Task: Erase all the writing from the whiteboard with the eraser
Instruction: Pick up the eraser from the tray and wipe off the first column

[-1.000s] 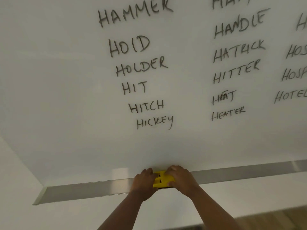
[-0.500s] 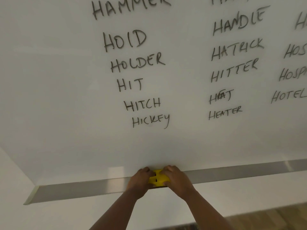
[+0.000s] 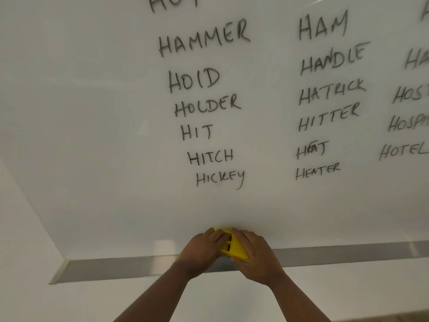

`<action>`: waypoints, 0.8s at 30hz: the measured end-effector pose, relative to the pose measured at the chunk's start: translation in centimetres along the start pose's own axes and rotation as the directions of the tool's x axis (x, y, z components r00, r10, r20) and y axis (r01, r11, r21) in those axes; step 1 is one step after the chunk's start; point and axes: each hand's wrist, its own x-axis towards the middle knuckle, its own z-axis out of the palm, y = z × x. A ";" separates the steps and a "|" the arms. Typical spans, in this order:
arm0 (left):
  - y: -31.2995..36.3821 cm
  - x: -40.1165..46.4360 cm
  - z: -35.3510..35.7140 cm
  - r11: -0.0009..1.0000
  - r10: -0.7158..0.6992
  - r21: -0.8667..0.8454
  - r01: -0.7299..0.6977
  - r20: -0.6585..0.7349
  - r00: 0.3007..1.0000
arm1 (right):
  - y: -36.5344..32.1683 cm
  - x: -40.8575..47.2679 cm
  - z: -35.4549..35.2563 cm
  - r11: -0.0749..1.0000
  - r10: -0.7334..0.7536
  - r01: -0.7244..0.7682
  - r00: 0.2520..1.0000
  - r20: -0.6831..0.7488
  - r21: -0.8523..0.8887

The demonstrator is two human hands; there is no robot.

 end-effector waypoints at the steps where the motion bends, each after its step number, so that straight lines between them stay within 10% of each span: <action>1: -0.1 0.5 -0.7 1.000 0.007 0.021 -0.006 -0.032 0.999 | -0.2 0.3 -0.5 1.000 -0.013 0.013 1.000 -0.026 -0.014; 8: -0.6 2.2 -4.6 0.979 0.112 0.196 -0.051 -0.318 0.941 | -1.3 2.5 -4.0 0.986 -0.060 0.009 0.951 -0.302 -0.168; 16: -5.5 4.4 -14.4 0.944 -0.023 0.228 0.239 -0.677 0.736 | -2.5 6.7 -8.5 0.950 -0.179 -0.038 0.744 -0.644 -0.309; 24: -10.7 8.3 -23.3 0.854 -0.064 0.267 0.447 -0.798 0.599 | -5.0 12.9 -9.9 0.886 -0.340 -0.005 0.671 -0.659 -0.463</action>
